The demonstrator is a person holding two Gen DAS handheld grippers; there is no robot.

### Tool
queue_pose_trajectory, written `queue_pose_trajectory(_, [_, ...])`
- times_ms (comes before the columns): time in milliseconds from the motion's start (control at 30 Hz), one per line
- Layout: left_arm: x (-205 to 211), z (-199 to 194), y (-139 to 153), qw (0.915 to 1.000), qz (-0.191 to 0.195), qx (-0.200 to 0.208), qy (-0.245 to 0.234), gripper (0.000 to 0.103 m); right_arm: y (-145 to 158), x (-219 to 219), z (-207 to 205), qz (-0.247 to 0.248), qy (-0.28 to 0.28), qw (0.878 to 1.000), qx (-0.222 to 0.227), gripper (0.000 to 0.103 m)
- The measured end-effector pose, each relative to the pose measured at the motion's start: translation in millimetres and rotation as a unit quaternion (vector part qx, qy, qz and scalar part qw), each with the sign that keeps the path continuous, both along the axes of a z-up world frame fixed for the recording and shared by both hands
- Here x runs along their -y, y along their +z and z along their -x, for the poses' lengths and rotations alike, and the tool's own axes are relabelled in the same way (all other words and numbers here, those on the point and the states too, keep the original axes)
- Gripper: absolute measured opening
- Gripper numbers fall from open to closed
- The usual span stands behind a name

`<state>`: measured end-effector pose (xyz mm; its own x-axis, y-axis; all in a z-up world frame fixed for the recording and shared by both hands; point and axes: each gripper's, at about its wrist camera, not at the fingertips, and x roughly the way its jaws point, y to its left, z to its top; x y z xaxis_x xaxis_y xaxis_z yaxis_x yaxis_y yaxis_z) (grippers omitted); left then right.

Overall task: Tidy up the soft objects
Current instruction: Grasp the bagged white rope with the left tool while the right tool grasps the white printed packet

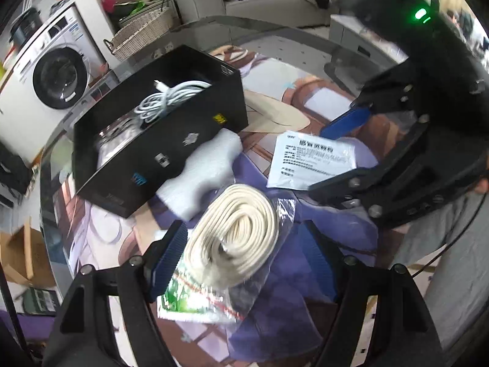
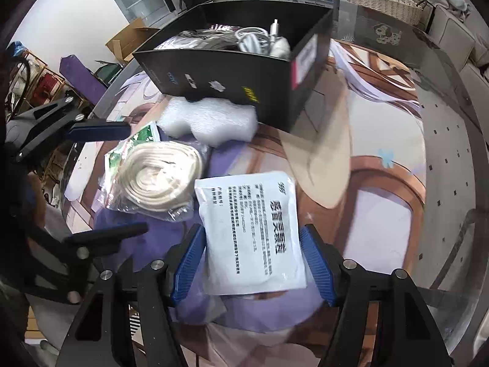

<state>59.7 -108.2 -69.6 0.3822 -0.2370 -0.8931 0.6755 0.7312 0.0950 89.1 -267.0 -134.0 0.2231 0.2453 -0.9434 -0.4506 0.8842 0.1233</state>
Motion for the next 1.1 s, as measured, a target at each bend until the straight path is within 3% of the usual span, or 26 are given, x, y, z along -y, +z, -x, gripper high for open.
queue_pose_trajectory(167, [16.5, -7.4, -22.5, 0.9990, -0.043, -0.011, -0.003, 0.072, -2.3, -5.8, 3.9, 0.024, 0.021, 0.999, 0.016, 0.069])
queue_pose_trajectory(200, [17.7, -8.2, -25.9, 0.9988, -0.047, -0.015, -0.002, 0.052, -2.9, -7.5, 4.3, 0.029, 0.024, 0.999, 0.019, 0.070])
queue_pose_trajectory(300, [12.9, -10.9, -22.2, 0.9991, -0.035, -0.019, 0.012, 0.031, -5.2, -11.6, 6.7, 0.036, 0.030, 0.999, 0.026, 0.070])
queue_pose_trajectory(467, [-4.4, -10.4, -11.0, 0.9992, -0.015, -0.024, 0.029, 0.020, -7.8, -18.1, 10.5, 0.053, 0.043, 0.997, 0.047, 0.070])
queue_pose_trajectory(667, [-30.7, 3.3, 6.6, 0.9989, 0.001, -0.012, 0.046, 0.014, -7.2, -32.9, 14.3, 0.052, 0.068, 0.994, 0.062, 0.040])
queue_pose_trajectory(767, [-42.0, 3.0, 9.6, 0.9983, 0.007, -0.009, 0.057, 0.014, -6.5, -42.1, 16.2, 0.054, 0.083, 0.993, 0.070, 0.028])
queue_pose_trajectory(867, [-49.7, 2.0, 7.7, 0.9975, 0.002, -0.007, 0.070, 0.017, -5.4, -47.2, 15.7, 0.052, 0.087, 0.992, 0.073, 0.025])
queue_pose_trajectory(933, [-48.9, 4.0, 2.4, 0.9978, -0.011, -0.007, 0.065, 0.031, -5.2, -48.2, 13.9, 0.051, 0.086, 0.992, 0.073, 0.025])
queue_pose_trajectory(967, [-46.6, 5.3, -2.0, 0.9980, -0.018, -0.011, 0.059, 0.052, -5.2, -49.4, 13.5, 0.051, 0.086, 0.992, 0.074, 0.025])
queue_pose_trajectory(1000, [-45.5, 4.5, -5.9, 0.9980, -0.021, -0.016, 0.058, 0.056, -5.4, -50.3, 13.3, 0.053, 0.087, 0.992, 0.076, 0.025])
queue_pose_trajectory(1100, [-46.0, 1.8, -11.5, 0.9974, -0.031, -0.014, 0.063, 0.056, -5.4, -50.5, 13.1, 0.053, 0.088, 0.992, 0.076, 0.025])
